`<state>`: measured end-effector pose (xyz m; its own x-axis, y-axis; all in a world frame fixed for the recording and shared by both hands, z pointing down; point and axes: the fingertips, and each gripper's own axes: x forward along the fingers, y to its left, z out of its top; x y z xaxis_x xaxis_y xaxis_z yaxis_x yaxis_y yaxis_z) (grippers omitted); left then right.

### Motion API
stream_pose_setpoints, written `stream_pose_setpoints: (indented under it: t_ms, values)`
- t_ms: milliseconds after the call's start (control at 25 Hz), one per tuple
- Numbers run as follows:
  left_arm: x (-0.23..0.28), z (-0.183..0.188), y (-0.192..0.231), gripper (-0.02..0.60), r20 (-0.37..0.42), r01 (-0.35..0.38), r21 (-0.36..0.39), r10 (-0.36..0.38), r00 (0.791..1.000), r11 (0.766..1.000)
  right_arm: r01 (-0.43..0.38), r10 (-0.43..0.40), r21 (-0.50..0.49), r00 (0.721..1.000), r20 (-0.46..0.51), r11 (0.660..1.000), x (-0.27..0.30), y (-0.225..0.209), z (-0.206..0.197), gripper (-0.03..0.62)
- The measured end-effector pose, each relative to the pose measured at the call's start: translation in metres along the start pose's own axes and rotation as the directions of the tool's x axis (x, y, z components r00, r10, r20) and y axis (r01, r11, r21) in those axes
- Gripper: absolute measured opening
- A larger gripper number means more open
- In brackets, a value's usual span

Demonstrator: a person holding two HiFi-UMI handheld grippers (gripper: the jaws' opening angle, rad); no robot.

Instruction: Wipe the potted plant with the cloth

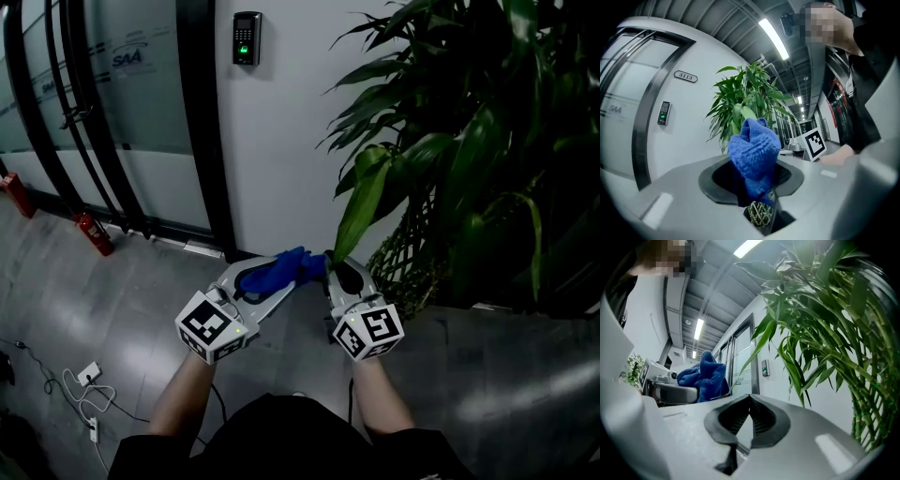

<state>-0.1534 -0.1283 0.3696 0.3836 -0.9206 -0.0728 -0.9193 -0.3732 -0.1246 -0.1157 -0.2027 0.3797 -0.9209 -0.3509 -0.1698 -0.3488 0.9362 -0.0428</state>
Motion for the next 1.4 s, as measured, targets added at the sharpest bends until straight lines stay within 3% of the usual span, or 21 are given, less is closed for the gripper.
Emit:
stream_pose_setpoints:
  t_ms: [360, 880, 1160, 1280, 1400]
  values:
    - [-0.025, -0.001, 0.027, 0.150, 0.067, -0.126, -0.132, 0.136, 0.988, 0.983, -0.055, 0.057, 0.039, 0.997, -0.044, 0.998, 0.007, 0.007, -0.026, 0.003]
    - [-0.032, -0.011, 0.056, 0.150, 0.114, -0.276, -0.213, 0.305, 0.946, 0.937, -0.147, 0.155, 0.090, 0.984, -0.093, 0.985, 0.025, -0.004, -0.051, 0.003]
    - [-0.029, -0.030, 0.083, 0.150, 0.159, -0.238, -0.238, 0.280, 0.947, 0.942, -0.090, 0.093, 0.033, 0.991, -0.101, 0.995, 0.043, -0.006, -0.077, 0.003]
    - [-0.017, -0.036, 0.114, 0.150, 0.189, -0.146, -0.229, 0.191, 0.963, 0.963, 0.045, -0.044, 0.002, 0.994, -0.100, 0.999, 0.062, -0.025, -0.086, 0.003]
    - [0.002, -0.035, 0.149, 0.150, 0.222, -0.004, -0.205, 0.051, 0.974, 0.979, 0.218, -0.219, -0.018, 0.972, -0.082, 0.976, 0.081, -0.047, -0.088, 0.003]
